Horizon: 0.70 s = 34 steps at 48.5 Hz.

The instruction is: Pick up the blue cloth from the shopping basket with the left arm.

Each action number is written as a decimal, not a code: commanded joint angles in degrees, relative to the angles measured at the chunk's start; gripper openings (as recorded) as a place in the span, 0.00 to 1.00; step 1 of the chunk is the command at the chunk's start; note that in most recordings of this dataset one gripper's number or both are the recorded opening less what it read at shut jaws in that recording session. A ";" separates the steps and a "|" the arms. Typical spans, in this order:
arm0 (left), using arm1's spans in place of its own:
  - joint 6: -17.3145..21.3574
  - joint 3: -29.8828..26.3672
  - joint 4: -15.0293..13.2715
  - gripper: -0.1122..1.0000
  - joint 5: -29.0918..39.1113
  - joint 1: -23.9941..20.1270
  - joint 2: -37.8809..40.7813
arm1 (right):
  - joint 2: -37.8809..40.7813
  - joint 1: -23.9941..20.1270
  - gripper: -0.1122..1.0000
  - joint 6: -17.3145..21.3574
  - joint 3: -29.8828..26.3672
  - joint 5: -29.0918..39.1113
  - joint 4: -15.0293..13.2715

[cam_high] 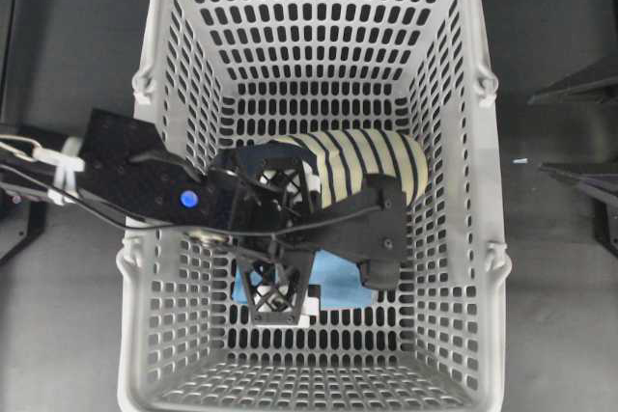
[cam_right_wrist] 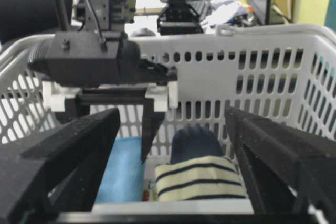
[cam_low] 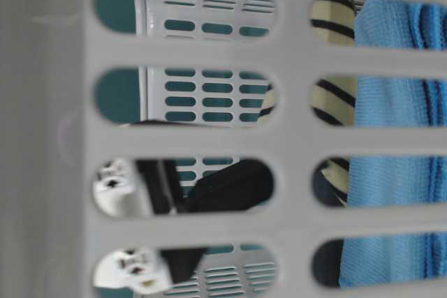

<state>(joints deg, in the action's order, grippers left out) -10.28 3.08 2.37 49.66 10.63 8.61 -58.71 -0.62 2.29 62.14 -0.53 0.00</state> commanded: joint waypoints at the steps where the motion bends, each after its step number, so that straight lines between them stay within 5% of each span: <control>1: -0.09 0.26 0.18 0.88 -1.67 0.70 0.26 | -0.26 -0.09 0.80 0.09 -0.35 -0.62 -0.18; 27: -1.05 5.62 0.18 0.87 -6.33 1.23 2.99 | -0.79 0.44 0.79 0.09 -0.18 -0.35 -0.18; 34: -0.79 5.98 0.18 0.77 -6.15 1.32 2.90 | -0.79 0.44 0.79 0.09 -0.18 -0.35 -0.18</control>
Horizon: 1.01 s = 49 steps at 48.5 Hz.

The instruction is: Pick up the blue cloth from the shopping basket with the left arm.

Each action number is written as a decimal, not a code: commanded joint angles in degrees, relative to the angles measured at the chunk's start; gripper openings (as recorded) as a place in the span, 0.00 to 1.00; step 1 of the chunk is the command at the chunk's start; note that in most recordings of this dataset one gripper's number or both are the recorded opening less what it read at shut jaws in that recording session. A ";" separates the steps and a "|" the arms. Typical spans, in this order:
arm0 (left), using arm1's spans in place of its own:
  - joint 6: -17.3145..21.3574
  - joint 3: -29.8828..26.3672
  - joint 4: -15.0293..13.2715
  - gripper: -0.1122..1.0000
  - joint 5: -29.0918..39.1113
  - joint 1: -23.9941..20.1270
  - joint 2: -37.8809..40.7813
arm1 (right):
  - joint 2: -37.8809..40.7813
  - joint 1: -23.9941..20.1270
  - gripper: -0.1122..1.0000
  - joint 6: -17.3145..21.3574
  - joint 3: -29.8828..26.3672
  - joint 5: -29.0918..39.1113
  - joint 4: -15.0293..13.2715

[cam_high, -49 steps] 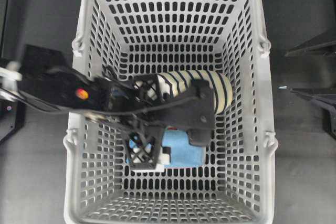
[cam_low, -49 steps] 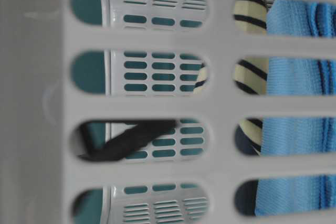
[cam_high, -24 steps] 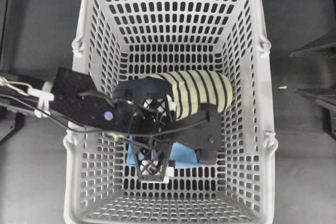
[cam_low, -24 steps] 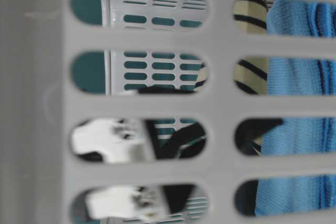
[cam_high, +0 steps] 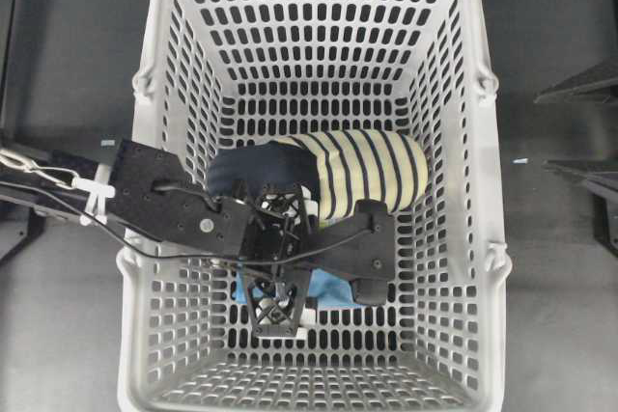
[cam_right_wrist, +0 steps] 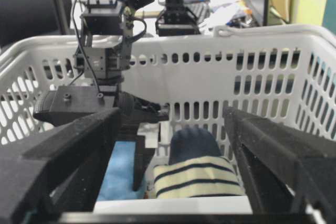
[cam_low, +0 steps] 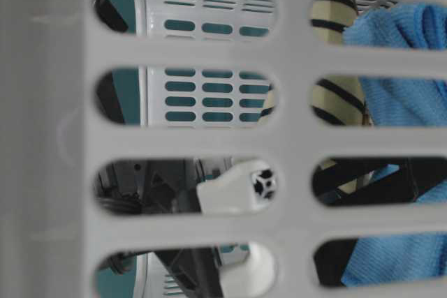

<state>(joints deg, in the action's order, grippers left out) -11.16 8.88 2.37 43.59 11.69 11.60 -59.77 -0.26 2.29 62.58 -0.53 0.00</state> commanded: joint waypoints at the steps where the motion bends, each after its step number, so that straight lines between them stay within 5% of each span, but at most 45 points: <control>1: 0.09 0.09 0.18 0.73 -0.09 0.18 -0.09 | 0.35 0.09 0.79 0.09 -0.62 -0.44 -0.18; 13: 1.67 -0.79 0.18 0.22 -0.09 0.26 -1.85 | -0.62 0.09 0.79 0.18 -0.79 -0.44 -0.18; 28: 2.81 -7.12 0.18 0.22 2.72 0.26 -6.68 | -1.14 0.09 0.79 0.26 -0.26 -0.44 -0.09; 49: 4.75 -30.41 0.26 0.22 26.89 -0.35 -7.38 | -1.85 0.09 0.79 0.26 0.26 -0.44 0.00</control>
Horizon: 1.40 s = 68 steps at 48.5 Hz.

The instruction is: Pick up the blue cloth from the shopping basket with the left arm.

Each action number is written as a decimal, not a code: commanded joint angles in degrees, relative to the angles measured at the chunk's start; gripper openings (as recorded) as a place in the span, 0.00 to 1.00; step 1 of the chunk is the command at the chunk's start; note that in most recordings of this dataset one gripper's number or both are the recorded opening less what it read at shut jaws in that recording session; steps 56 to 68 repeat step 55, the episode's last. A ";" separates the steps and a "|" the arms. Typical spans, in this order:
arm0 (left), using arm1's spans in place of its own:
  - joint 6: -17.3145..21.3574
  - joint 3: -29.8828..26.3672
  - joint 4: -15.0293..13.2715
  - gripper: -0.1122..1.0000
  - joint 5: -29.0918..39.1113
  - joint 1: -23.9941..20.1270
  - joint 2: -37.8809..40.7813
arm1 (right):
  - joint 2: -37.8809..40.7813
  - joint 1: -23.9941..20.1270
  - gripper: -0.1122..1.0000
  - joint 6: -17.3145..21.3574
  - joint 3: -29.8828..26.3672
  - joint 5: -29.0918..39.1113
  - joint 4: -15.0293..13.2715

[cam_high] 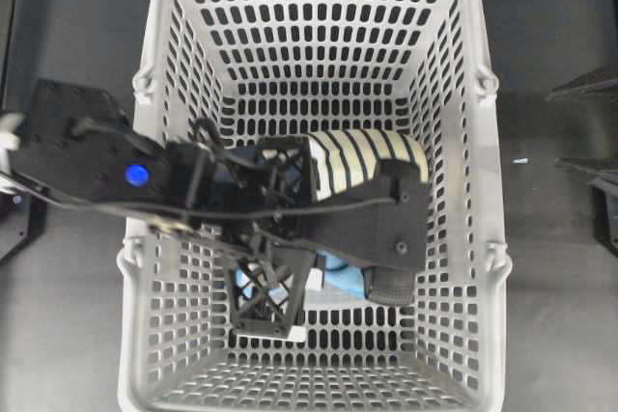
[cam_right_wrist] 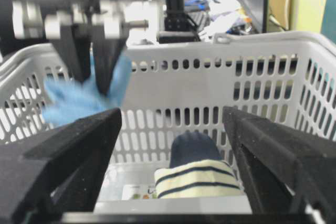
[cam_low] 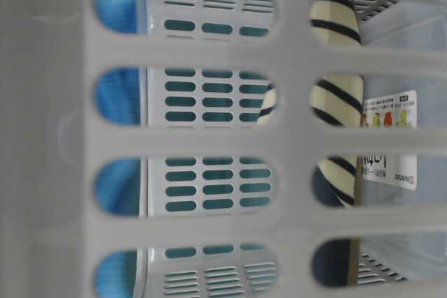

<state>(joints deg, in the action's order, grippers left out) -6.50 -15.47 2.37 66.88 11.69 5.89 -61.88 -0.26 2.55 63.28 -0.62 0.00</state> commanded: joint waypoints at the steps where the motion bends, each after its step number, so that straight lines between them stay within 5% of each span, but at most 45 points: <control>1: 0.09 -7.12 0.26 0.22 4.39 -0.26 -1.67 | 0.26 0.09 0.79 0.00 -0.44 -0.35 0.00; 9: 0.18 -10.99 0.26 0.22 8.53 -0.62 -1.14 | 0.26 0.09 0.79 0.09 -0.26 -0.35 0.00; 27: 0.09 -8.61 0.26 0.22 5.54 -0.88 -2.11 | 0.26 0.09 0.78 0.09 -0.26 -0.62 0.00; 53: 0.09 12.04 0.70 0.22 -8.88 -1.05 -16.08 | 0.26 0.18 0.78 0.53 -0.09 -0.62 0.26; 68: 0.09 12.83 0.70 0.22 -9.40 -1.05 -16.70 | 0.26 0.09 0.78 0.53 -0.09 -0.62 0.26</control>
